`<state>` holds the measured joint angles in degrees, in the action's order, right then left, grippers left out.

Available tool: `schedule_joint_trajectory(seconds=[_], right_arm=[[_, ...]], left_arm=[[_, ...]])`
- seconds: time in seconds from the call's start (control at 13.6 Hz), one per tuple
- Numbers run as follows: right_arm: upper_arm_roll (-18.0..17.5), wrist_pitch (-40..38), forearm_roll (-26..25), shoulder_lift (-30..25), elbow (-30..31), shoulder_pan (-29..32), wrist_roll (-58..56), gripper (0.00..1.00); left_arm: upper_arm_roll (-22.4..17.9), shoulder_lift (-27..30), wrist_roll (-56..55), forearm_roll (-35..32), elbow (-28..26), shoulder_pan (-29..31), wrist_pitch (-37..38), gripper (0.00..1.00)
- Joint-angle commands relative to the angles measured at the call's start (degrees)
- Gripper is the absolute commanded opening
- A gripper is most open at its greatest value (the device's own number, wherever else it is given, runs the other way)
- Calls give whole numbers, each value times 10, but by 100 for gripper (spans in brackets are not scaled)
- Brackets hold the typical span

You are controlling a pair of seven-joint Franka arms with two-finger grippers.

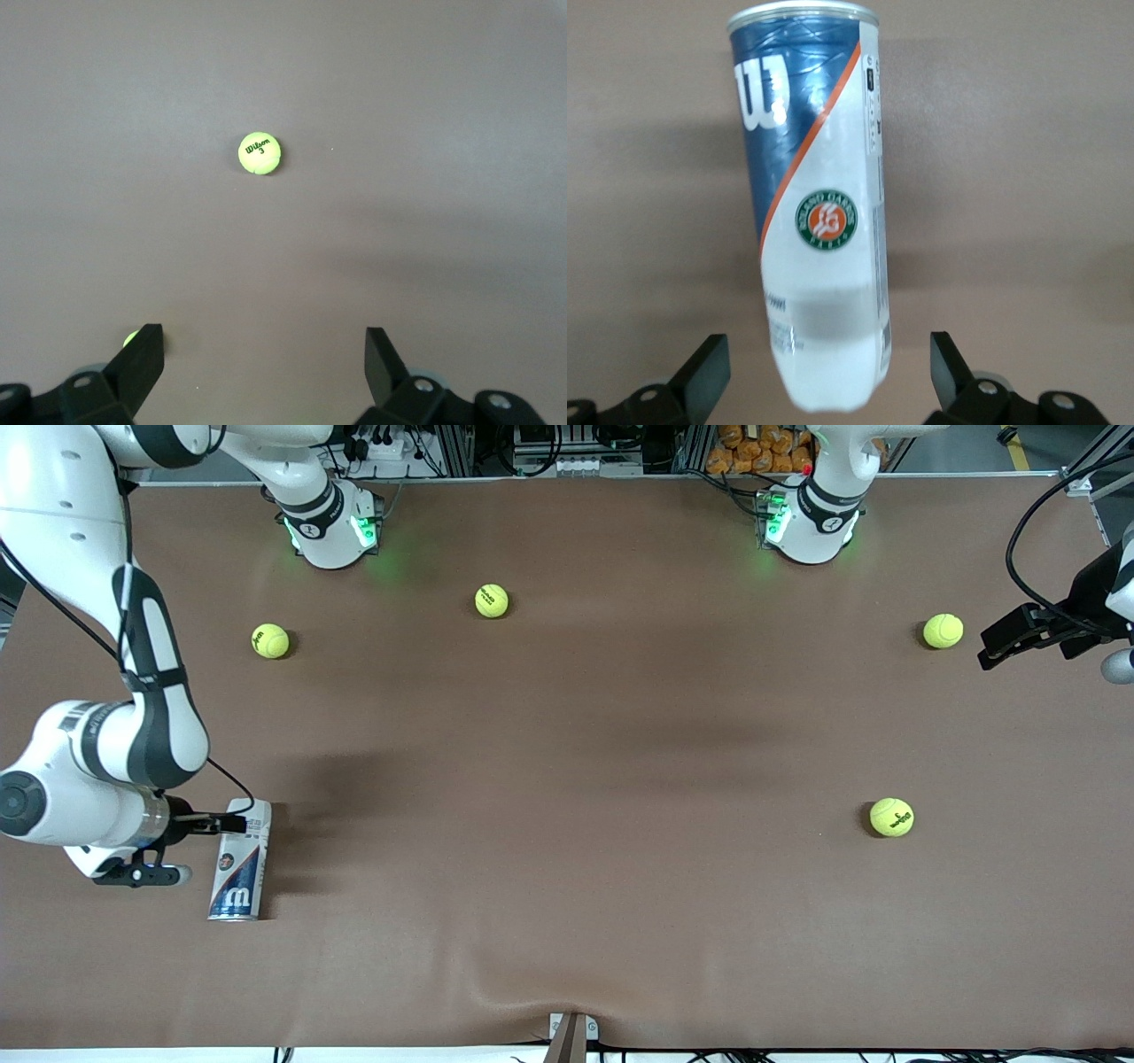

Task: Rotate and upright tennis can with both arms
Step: 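Reach the right gripper down and grasp the lying Wilson can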

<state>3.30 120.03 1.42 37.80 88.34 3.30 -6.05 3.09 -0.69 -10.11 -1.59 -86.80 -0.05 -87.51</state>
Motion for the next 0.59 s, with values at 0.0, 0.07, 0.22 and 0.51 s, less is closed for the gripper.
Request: schedule_joint_trajectory(seconds=[0.0, 0.07, 0.22, 0.51], right_arm=[[-7, 18, 10, 24, -12, 10, -13, 100], [-8, 25, 11, 31, -12, 10, -12, 100], [-8, 34, 31, 42, -10, 11, -13, 100], [-8, 43, 39, 58, -8, 14, -15, 100]], left_arm=[[0, 6, 0, 9, 2, 2, 9, 100], [0, 5, 1, 9, 2, 2, 9, 100], [0, 6, 1, 9, 2, 2, 9, 100], [0, 6, 1, 9, 2, 3, 9, 100]])
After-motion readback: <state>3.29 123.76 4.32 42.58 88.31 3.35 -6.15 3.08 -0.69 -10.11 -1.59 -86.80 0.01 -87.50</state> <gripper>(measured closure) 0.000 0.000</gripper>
